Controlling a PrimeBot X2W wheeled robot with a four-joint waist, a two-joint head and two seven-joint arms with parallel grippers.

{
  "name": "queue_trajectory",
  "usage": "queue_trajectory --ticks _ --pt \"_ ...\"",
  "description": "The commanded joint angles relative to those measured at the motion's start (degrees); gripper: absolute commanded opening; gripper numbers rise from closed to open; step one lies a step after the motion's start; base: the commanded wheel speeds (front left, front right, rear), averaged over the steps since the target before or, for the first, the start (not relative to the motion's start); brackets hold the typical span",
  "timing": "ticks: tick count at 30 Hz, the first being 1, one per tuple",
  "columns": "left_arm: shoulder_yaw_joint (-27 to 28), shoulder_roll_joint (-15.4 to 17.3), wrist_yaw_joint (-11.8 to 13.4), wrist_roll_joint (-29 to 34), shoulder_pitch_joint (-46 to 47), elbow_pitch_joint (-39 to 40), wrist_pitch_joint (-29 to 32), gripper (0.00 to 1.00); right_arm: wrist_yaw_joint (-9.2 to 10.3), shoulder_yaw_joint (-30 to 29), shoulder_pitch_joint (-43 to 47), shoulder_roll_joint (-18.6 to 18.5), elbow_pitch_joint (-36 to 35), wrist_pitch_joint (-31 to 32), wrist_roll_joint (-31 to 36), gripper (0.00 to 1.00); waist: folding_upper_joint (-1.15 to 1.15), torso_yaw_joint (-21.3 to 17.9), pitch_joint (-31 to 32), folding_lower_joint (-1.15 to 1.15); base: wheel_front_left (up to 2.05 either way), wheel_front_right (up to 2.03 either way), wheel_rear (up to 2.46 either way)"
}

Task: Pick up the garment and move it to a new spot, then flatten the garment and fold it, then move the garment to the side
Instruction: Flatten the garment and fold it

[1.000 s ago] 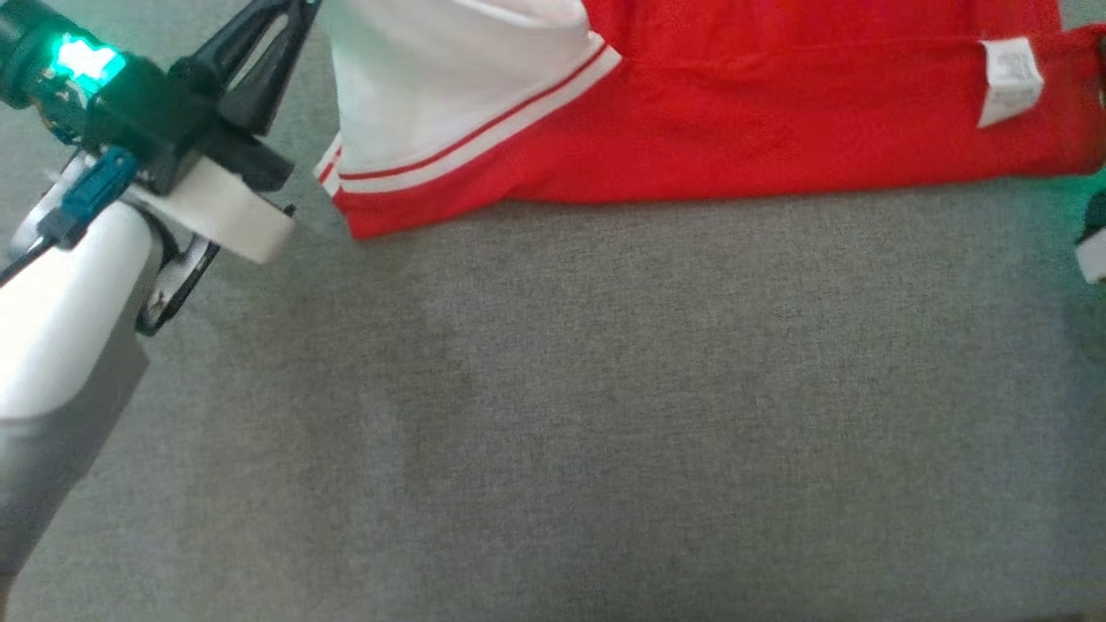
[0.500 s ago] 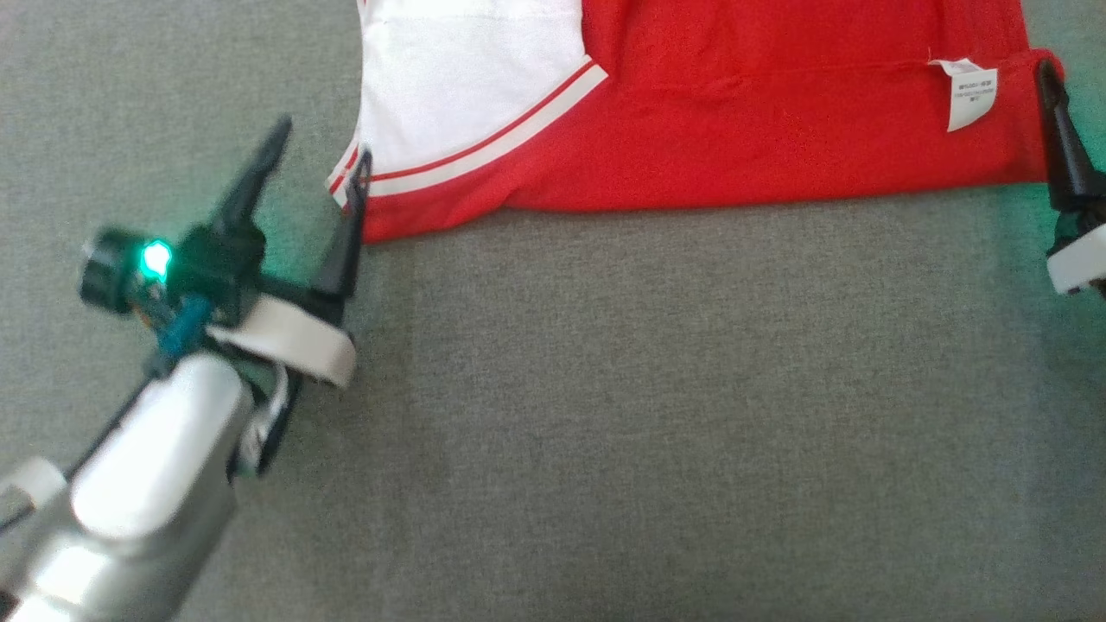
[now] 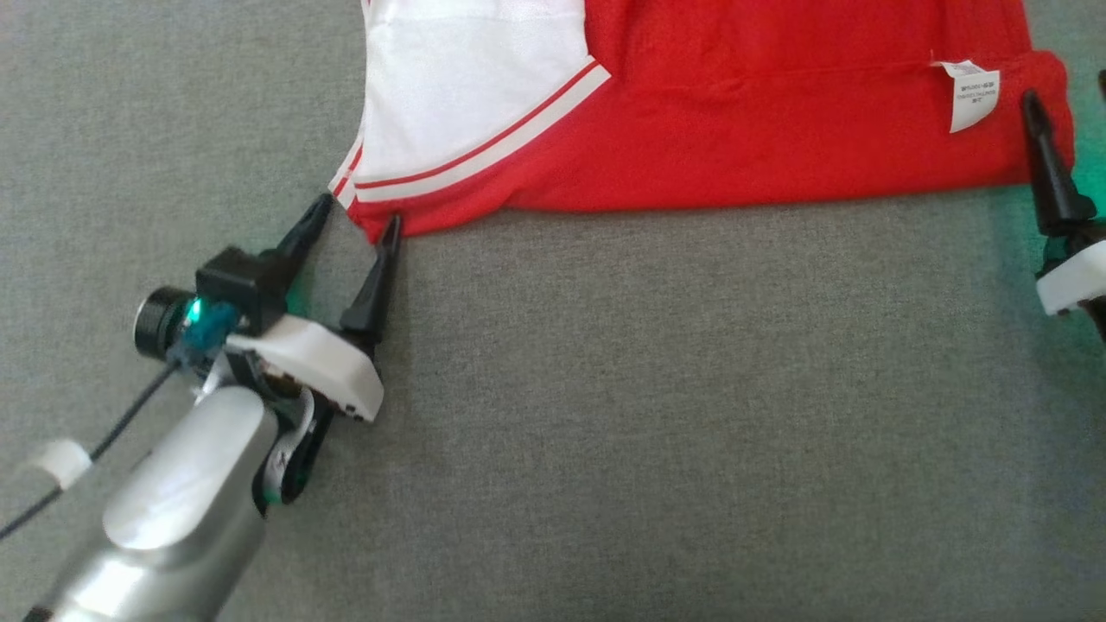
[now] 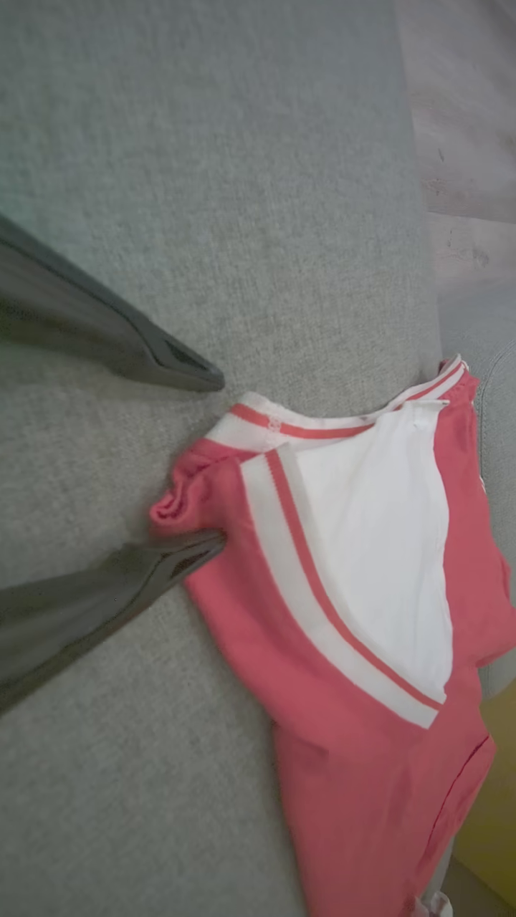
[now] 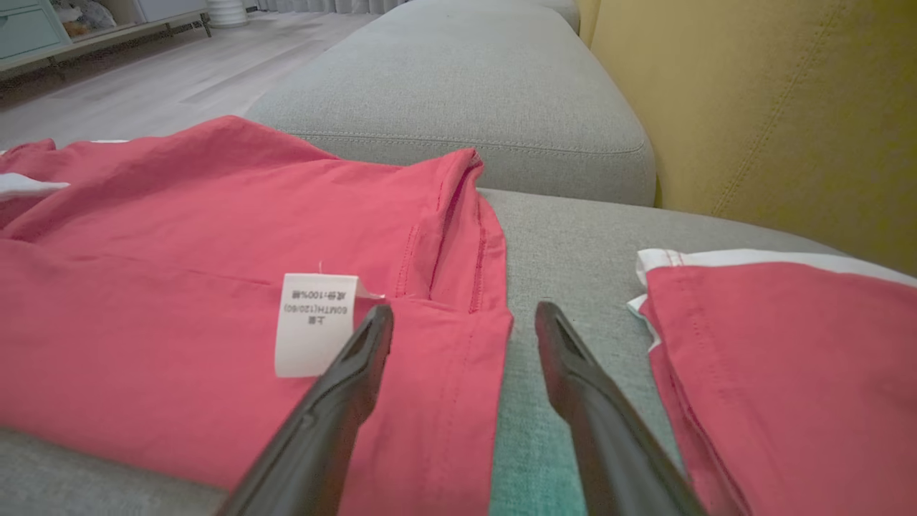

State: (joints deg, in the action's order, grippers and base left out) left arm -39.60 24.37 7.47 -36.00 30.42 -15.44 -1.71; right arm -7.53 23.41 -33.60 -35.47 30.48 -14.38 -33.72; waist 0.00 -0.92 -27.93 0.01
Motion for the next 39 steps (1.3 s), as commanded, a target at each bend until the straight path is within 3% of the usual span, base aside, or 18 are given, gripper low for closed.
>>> queue_trajectory --ticks 1,2,3,7,14,20,21,22,23,24,25,39 --pt "0.85 1.29 -0.99 -0.71 1.49 -0.65 1.66 0.50 0.04 0.81 0.46 -1.38 -0.77 -0.61 -0.42 1.00 0.00 -0.20 -0.20 -0.01 0.00 0.00 0.00" --pt "0.55 1.16 -1.63 -0.93 1.67 -0.70 1.89 0.17 0.04 1.04 0.37 -1.36 -0.58 -0.61 -0.55 1.00 0.00 -0.26 -0.21 -0.01 0.00 0.00 0.00" --pt "0.22 1.13 -2.32 -1.11 1.76 -0.64 2.12 0.00 0.04 1.21 0.32 -1.35 -0.28 -0.61 -0.77 1.00 0.00 -0.29 -0.18 -0.01 0.00 0.00 0.00" --pt "0.05 1.40 -3.72 -1.72 1.67 -0.24 1.59 0.00 0.04 1.92 0.64 -1.24 1.86 -0.61 -2.41 1.00 0.00 -0.09 0.42 -0.01 0.00 0.00 0.00" --pt "0.39 2.73 -3.79 -1.84 1.10 1.66 0.93 0.00 0.04 3.44 1.19 -1.14 6.14 -0.02 -6.27 1.00 0.00 0.89 1.43 -0.01 0.00 0.00 0.00" --pt "0.36 4.10 -3.35 -1.83 0.36 4.44 1.51 0.00 0.04 7.40 2.32 -0.75 6.49 5.34 -13.44 1.00 0.00 1.71 2.22 -0.01 0.00 0.00 0.00" --pt "0.35 4.33 -3.24 -1.82 0.13 4.88 1.56 0.00 0.04 8.10 2.64 -0.95 5.82 5.97 -14.92 0.93 0.00 1.77 2.41 -0.01 0.00 0.00 0.00" --pt "0.34 4.56 -3.12 -1.81 -0.14 5.33 1.56 0.00 0.04 8.79 3.00 -1.25 5.20 6.59 -16.27 0.78 0.00 1.82 2.63 -0.01 0.00 0.00 0.00" --pt "0.32 4.77 -3.01 -1.86 -0.49 5.74 1.56 0.00 0.04 9.66 3.39 -1.69 4.57 7.31 -17.41 0.53 0.00 1.86 2.92 -0.01 0.00 0.00 0.00" --pt "0.26 4.97 -2.93 -1.92 -0.92 6.17 1.56 0.00 0.04 10.60 3.80 -2.29 3.93 7.95 -18.35 0.38 0.00 1.91 3.27 -0.01 0.00 0.00 0.00" --pt "0.22 5.16 -2.92 -2.06 -1.37 6.66 1.54 0.00 0.04 11.39 4.11 -2.99 3.34 8.29 -19.14 0.03 0.00 1.93 3.56 -0.01 0.00 0.00 0.00" --pt "-0.82 8.59 -0.31 -4.47 -13.84 14.98 0.01 0.00 0.04 15.75 13.48 -13.14 -1.91 6.49 -27.53 0.00 0.00 1.84 10.66 -0.01 0.00 0.00 0.00"
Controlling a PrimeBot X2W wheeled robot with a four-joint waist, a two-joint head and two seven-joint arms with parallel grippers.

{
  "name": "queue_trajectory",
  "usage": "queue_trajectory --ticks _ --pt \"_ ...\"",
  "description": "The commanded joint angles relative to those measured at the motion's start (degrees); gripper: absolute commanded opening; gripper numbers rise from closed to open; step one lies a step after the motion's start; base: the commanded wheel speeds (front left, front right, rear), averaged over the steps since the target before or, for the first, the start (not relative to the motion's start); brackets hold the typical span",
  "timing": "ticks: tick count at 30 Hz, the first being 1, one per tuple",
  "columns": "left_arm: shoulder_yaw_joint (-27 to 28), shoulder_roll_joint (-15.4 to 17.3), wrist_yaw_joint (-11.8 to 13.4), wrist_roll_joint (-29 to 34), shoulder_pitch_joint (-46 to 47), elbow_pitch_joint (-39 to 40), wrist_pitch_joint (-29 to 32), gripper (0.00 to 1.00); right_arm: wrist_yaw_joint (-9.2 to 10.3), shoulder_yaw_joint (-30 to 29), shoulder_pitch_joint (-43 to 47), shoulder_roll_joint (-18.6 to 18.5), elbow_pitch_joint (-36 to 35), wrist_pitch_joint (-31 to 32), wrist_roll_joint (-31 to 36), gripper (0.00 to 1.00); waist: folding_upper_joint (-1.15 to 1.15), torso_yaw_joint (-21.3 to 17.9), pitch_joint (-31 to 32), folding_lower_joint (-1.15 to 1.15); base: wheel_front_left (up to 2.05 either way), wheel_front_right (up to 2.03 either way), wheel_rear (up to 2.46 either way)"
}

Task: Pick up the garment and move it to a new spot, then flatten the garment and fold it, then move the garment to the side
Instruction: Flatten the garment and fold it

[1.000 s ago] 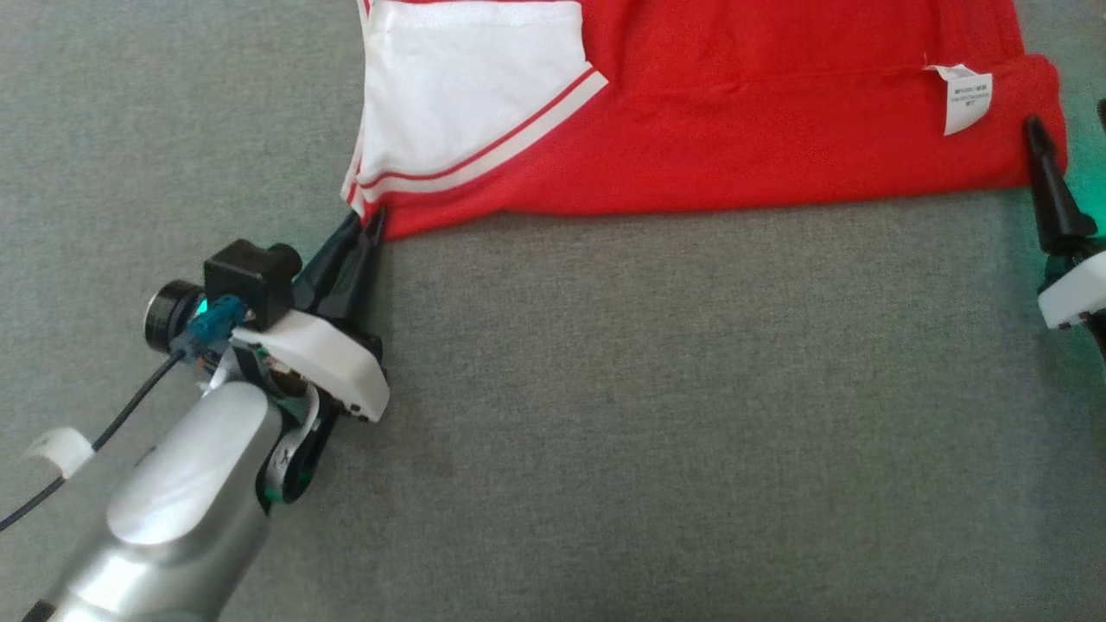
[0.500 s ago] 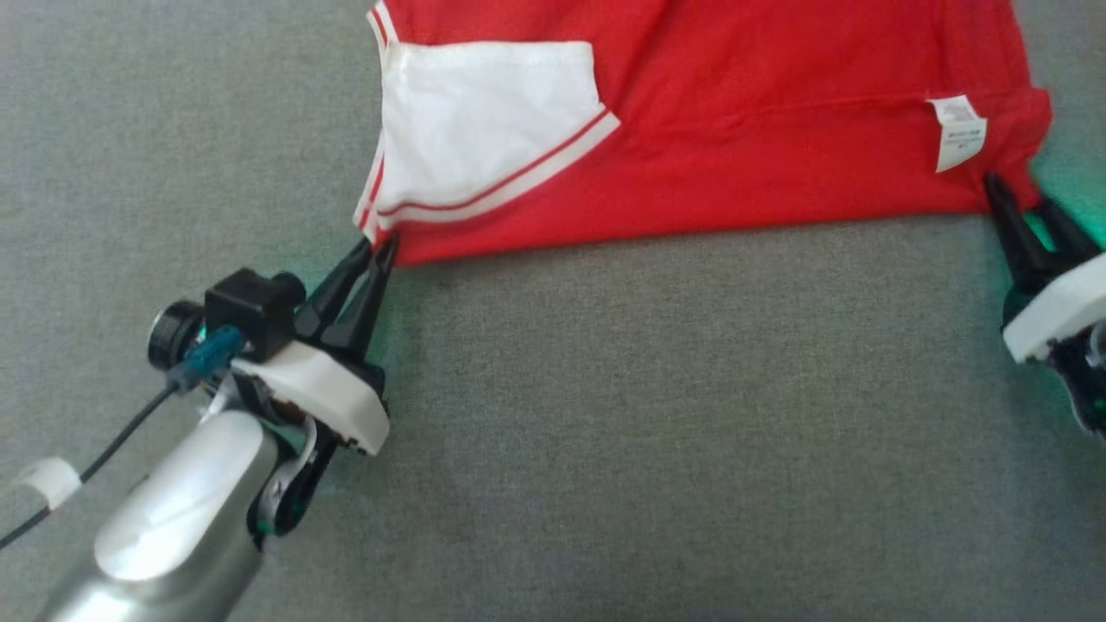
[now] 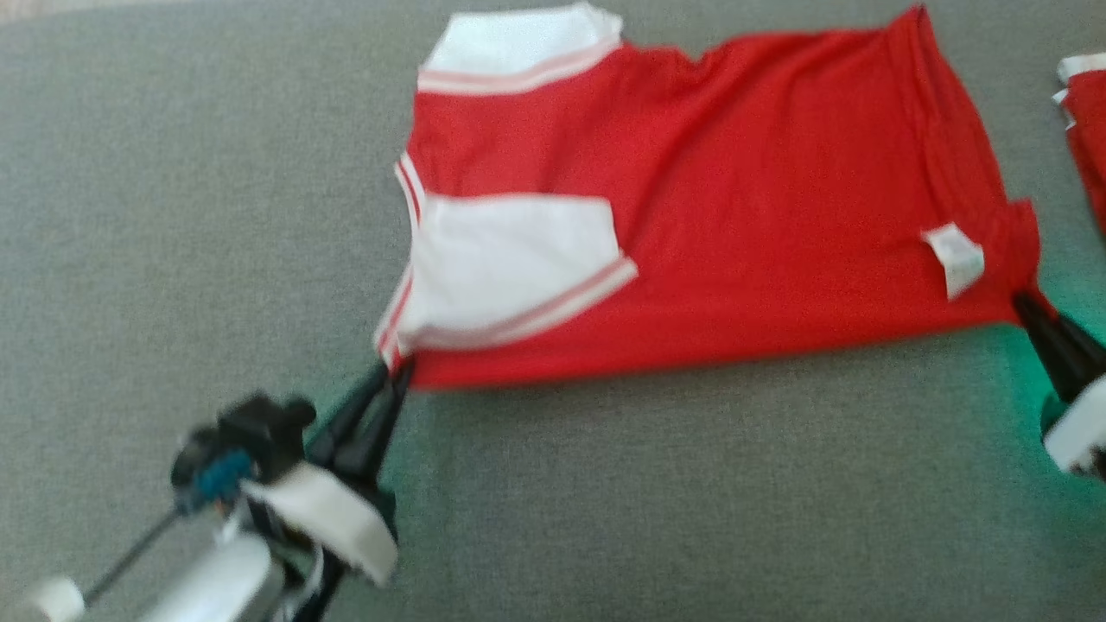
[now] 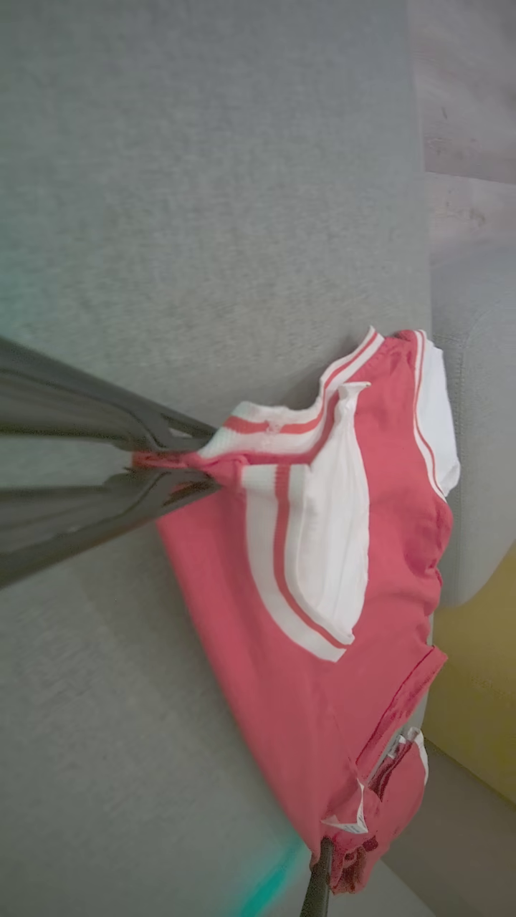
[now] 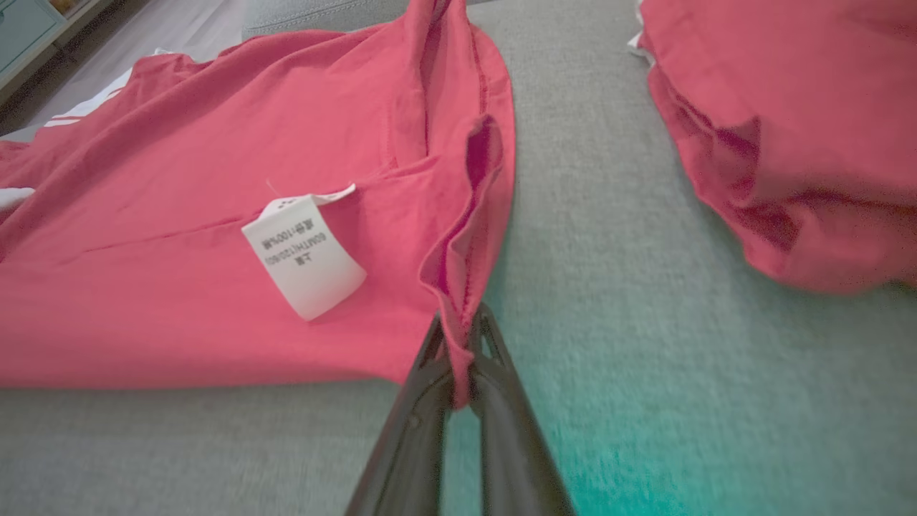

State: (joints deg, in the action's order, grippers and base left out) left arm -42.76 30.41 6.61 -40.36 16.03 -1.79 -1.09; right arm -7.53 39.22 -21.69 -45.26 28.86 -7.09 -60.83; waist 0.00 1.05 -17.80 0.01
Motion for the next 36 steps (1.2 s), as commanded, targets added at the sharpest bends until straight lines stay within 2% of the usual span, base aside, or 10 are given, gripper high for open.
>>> queue_trajectory --ticks 1,12,14,15,16,17,18,19,27,36 --pt "2.12 2.71 1.11 -0.20 -0.73 2.15 -0.63 0.00 0.04 0.02 2.67 -3.97 -0.78 -1.16 -0.79 0.00 0.00 -0.22 0.81 -0.01 0.00 0.00 0.00" --pt "0.12 3.18 3.61 -1.49 -9.53 5.74 -1.71 0.00 0.04 -0.04 11.68 -5.90 -4.40 -2.90 -3.57 0.00 0.00 -0.67 2.36 -0.01 0.00 0.00 0.00" --pt "-0.12 3.35 3.63 -1.36 -9.44 5.52 -1.32 0.00 0.04 -0.46 12.08 -6.01 -4.65 -2.87 -3.67 0.42 0.00 -0.73 2.28 -0.01 0.00 0.00 0.00" --pt "-0.31 3.42 3.51 -1.34 -9.32 5.44 -1.01 0.00 0.04 -0.79 12.20 -5.99 -4.59 -2.95 -3.69 1.00 0.00 -0.77 2.24 -0.01 0.00 0.00 0.00" --pt "-0.42 3.44 3.41 -1.34 -9.15 5.38 -0.78 0.40 0.04 -1.19 12.27 -5.83 -4.60 -3.10 -3.83 1.00 0.00 -0.81 2.22 -0.01 0.00 0.00 0.00" --pt "-0.42 3.44 3.41 -1.34 -9.15 5.38 -0.78 0.40 0.04 -1.19 12.27 -5.83 -4.60 -3.10 -3.83 1.00 0.00 -0.81 2.22 -0.01 0.00 0.00 0.00" --pt "-0.52 3.49 3.36 -1.26 -8.87 5.33 -0.50 0.79 0.04 -1.43 12.34 -5.68 -4.77 -3.08 -3.88 1.00 0.00 -0.84 2.19 -0.01 0.00 0.00 0.00" --pt "-0.55 3.56 3.36 -1.07 -8.45 5.37 -0.27 1.00 0.04 -1.58 12.41 -5.62 -5.10 -2.97 -3.88 1.00 0.00 -0.88 2.15 -0.01 0.00 0.00 0.00" --pt "2.74 6.84 1.37 1.07 3.04 9.28 3.33 1.00 0.04 -4.83 11.43 -6.54 -8.54 -4.18 -2.48 1.00 0.00 -1.77 -0.75 -0.01 0.00 0.00 0.00" --pt "5.51 7.10 -7.19 2.83 34.59 1.03 18.17 1.00 0.04 -7.62 5.59 -5.71 -12.61 -2.40 2.30 1.00 0.00 -4.97 -8.89 -0.01 0.00 0.00 0.00"
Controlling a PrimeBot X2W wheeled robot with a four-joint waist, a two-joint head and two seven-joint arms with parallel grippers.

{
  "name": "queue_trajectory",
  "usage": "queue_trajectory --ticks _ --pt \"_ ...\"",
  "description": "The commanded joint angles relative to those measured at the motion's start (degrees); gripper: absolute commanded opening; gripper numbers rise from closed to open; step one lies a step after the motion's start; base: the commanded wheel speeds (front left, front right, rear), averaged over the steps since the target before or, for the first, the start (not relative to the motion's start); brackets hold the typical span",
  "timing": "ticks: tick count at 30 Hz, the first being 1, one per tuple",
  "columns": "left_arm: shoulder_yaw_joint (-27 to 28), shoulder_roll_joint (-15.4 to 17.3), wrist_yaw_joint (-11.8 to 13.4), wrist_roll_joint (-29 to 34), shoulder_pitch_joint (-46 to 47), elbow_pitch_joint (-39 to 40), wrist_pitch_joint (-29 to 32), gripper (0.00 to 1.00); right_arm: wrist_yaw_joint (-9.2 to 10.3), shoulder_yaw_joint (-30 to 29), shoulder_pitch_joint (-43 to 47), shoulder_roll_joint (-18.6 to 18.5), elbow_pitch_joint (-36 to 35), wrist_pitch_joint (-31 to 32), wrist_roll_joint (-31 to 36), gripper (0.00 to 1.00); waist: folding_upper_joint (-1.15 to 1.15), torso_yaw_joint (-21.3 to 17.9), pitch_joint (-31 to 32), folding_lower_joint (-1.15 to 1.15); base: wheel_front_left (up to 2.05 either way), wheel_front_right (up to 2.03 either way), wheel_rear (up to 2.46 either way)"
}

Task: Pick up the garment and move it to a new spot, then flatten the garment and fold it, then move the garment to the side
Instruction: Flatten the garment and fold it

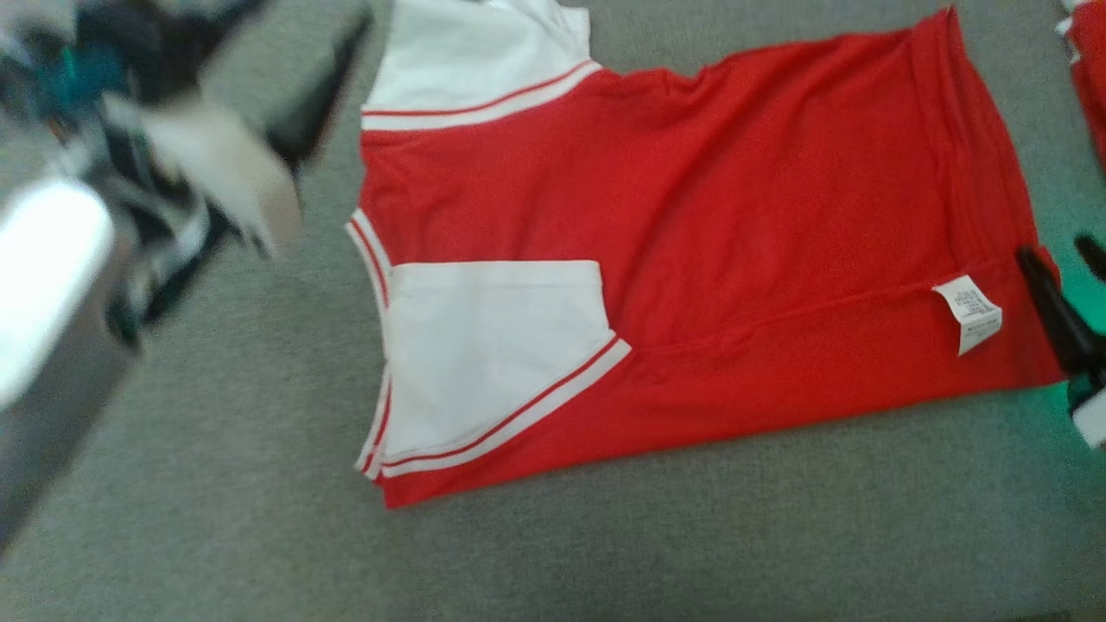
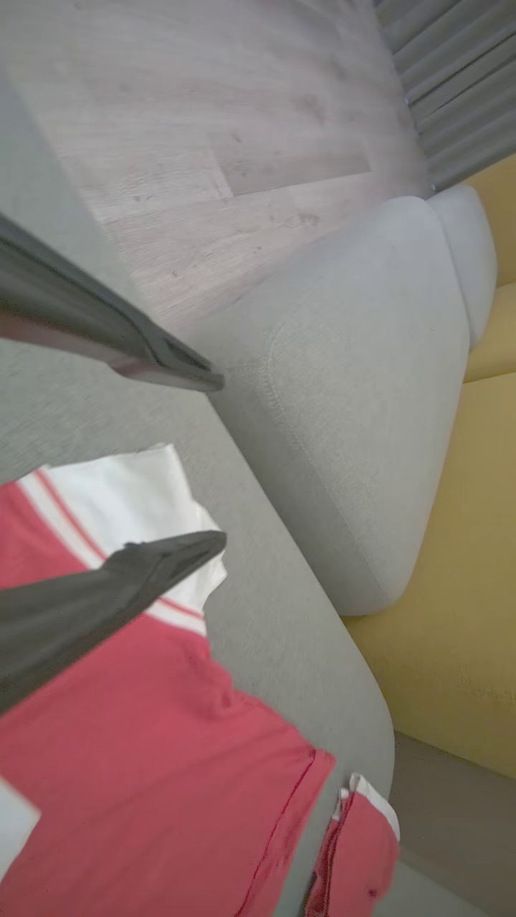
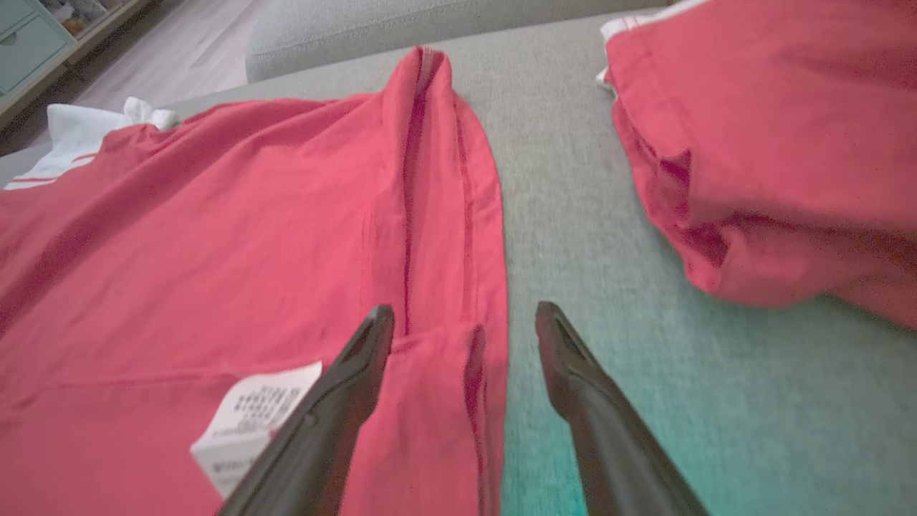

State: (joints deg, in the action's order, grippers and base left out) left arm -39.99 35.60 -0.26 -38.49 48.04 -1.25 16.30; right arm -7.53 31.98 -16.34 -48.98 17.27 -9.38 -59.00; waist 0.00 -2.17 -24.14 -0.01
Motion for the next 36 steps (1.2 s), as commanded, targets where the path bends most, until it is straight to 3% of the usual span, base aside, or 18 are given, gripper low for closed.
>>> queue_trajectory --ticks 1,6,10,18,26,36 --pt "2.43 1.45 -1.04 1.49 5.79 -1.99 2.53 1.00 0.04 -0.53 -0.56 -1.63 -1.52 0.14 1.04 1.00 0.00 -2.36 -3.53 0.01 0.00 0.00 0.00" --pt "1.02 -1.67 -3.09 2.22 17.08 -15.16 9.55 1.00 0.04 -1.19 -3.77 0.65 -2.74 0.50 3.15 1.00 0.00 -5.10 -7.65 0.01 0.00 0.00 0.00" --pt "-0.15 -3.24 -4.17 3.95 22.43 -23.52 9.95 1.00 0.04 -1.32 -5.29 2.09 -2.29 0.35 4.33 1.00 0.00 -6.77 -10.30 0.01 0.00 0.00 0.00" --pt "-2.41 -3.10 -5.91 6.13 26.99 -34.51 8.47 1.00 0.04 -0.09 -8.19 4.30 -1.08 -0.14 5.15 1.00 0.00 -9.45 -12.34 0.01 0.00 0.00 0.00" --pt "-4.42 -3.63 -7.14 0.18 25.08 -32.52 8.10 1.00 0.04 -0.48 -7.57 3.92 0.57 -1.28 4.52 1.00 0.00 -8.45 -11.75 0.01 0.00 0.00 0.00" --pt "-11.58 2.09 -7.22 -5.00 20.85 -20.55 7.30 1.00 0.04 -1.28 -7.01 3.67 1.23 -1.75 4.76 1.00 0.00 -6.19 -11.38 0.01 0.00 0.00 0.00"
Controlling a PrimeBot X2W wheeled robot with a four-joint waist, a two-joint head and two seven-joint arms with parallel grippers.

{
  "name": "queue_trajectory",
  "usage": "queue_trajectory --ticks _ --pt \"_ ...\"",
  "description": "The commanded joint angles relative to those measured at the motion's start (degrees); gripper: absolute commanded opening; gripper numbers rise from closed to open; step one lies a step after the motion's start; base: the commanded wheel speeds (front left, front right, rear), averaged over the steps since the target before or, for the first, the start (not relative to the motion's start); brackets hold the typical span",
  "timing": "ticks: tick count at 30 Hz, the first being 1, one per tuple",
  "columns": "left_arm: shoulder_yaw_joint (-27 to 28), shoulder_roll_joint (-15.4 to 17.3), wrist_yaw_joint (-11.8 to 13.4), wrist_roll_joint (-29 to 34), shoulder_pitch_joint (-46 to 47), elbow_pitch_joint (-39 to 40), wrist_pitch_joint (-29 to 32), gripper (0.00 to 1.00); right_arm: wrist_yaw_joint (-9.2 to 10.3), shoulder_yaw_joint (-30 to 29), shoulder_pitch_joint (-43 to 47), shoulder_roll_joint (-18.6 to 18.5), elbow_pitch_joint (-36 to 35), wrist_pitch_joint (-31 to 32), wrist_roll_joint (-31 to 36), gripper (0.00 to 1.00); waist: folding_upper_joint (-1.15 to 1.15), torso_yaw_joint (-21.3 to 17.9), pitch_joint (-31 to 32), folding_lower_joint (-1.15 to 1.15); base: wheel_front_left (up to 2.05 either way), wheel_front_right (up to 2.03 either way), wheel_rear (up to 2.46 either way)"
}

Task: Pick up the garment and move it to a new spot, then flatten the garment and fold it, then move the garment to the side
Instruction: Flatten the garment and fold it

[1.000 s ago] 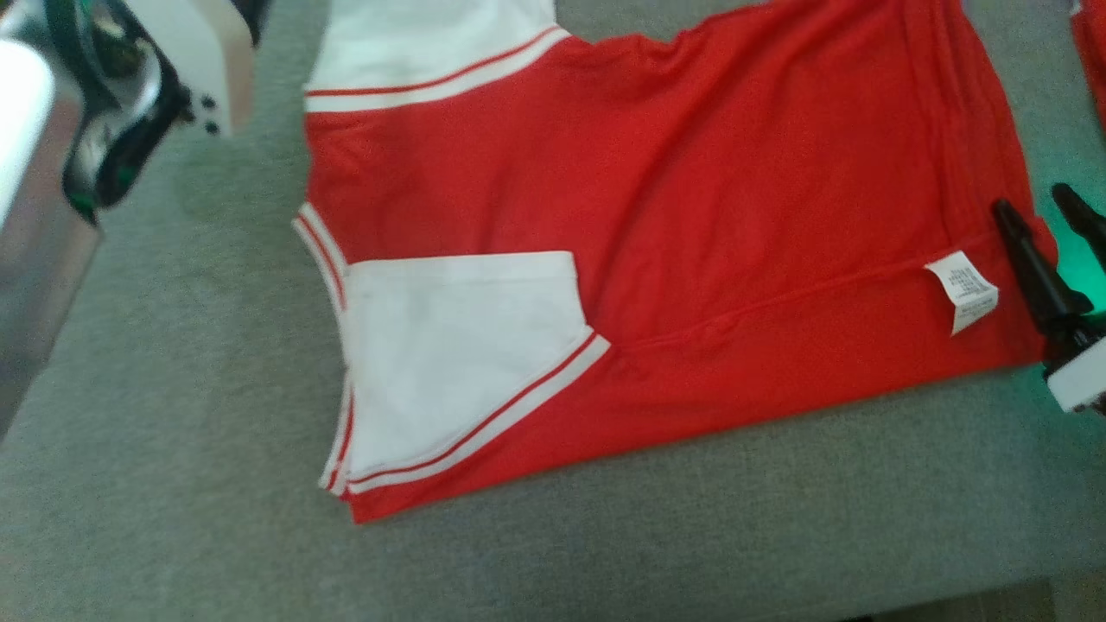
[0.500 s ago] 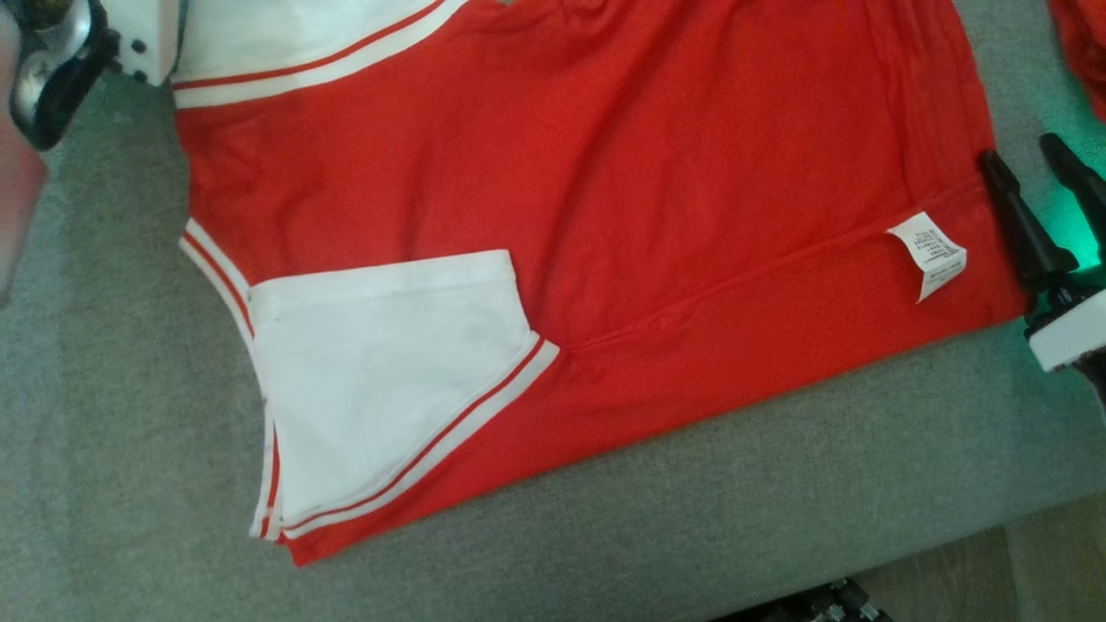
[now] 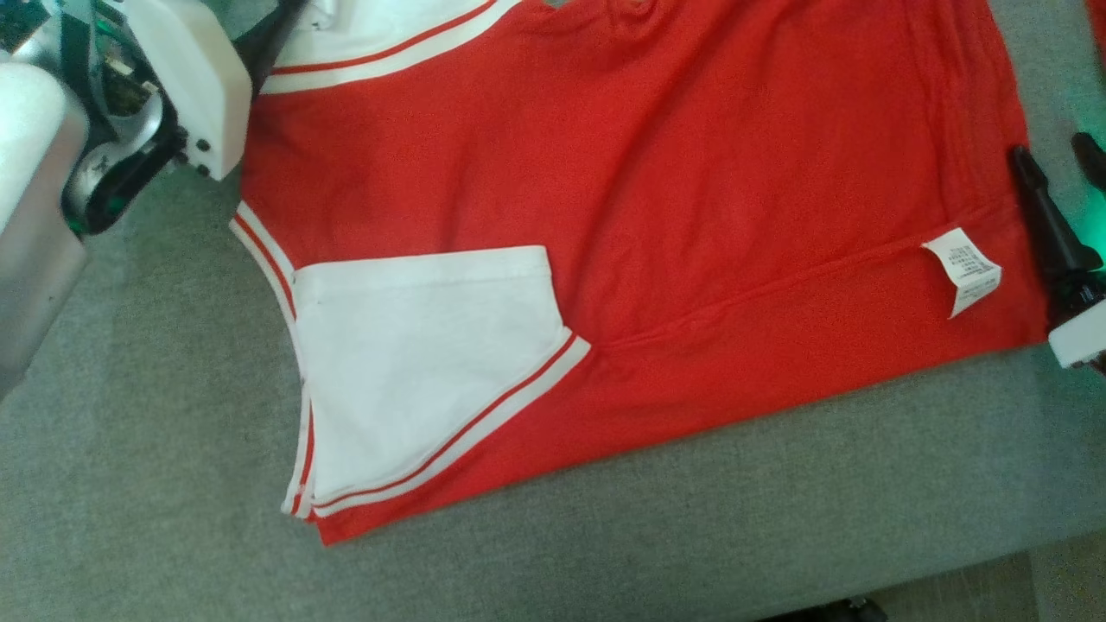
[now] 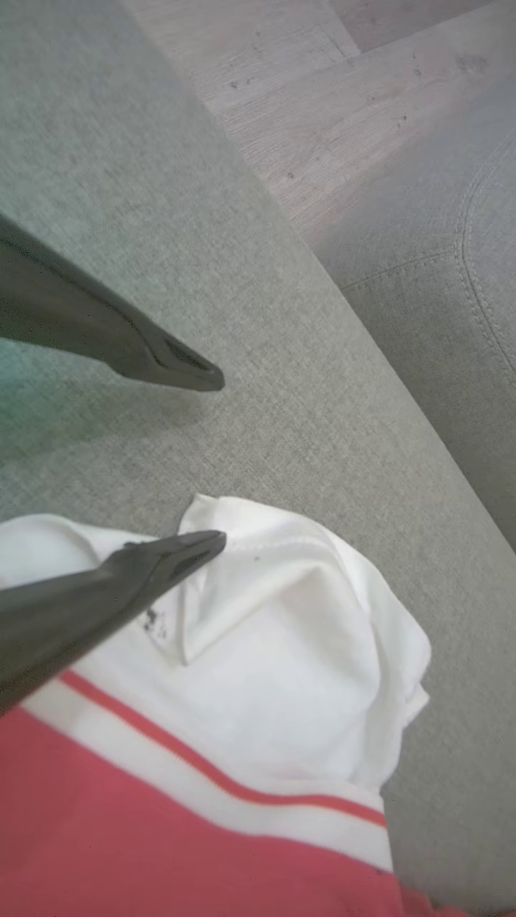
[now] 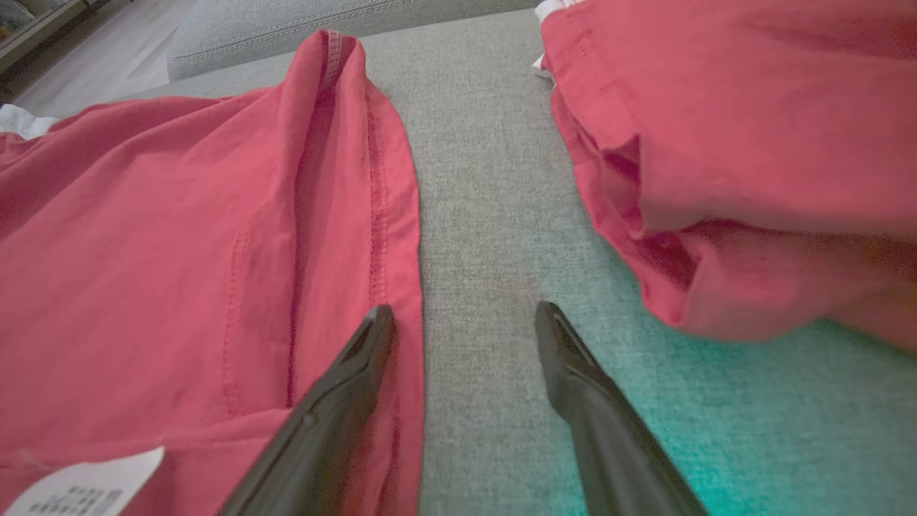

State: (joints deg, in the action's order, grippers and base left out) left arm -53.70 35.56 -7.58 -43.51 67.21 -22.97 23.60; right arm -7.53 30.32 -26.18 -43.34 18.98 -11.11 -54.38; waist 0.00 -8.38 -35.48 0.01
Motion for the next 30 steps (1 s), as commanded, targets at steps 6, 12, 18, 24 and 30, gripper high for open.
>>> queue_trajectory --ticks 6,12,18,24,30 --pt "0.60 1.86 0.10 -1.23 1.98 3.26 -0.42 1.00 0.04 0.24 2.18 -1.81 -0.47 0.26 0.67 1.00 0.00 0.57 -0.50 -0.01 0.00 0.00 0.00" --pt "-1.78 1.91 0.09 -1.38 2.91 3.52 0.22 1.00 0.04 0.47 1.75 -1.32 -0.34 0.02 1.11 1.00 0.00 0.09 -0.71 -0.01 0.00 0.00 0.00" --pt "-3.72 3.02 0.09 -1.64 3.94 3.88 -0.90 0.00 0.04 0.70 1.63 -1.22 0.02 -0.52 1.11 1.00 0.00 -0.40 -0.41 -0.01 0.00 0.00 0.00" --pt "-4.66 3.45 0.09 -0.05 6.05 2.70 -3.37 0.00 0.04 0.72 -0.50 -1.79 -0.55 -0.74 1.40 1.00 0.00 -0.30 0.12 -0.01 0.00 0.00 0.00" --pt "-5.31 3.75 0.09 2.17 8.55 0.10 -5.72 0.00 0.04 2.65 -7.42 -1.46 -1.96 3.21 2.01 1.00 0.00 -0.10 0.54 -0.01 0.00 0.00 0.00"
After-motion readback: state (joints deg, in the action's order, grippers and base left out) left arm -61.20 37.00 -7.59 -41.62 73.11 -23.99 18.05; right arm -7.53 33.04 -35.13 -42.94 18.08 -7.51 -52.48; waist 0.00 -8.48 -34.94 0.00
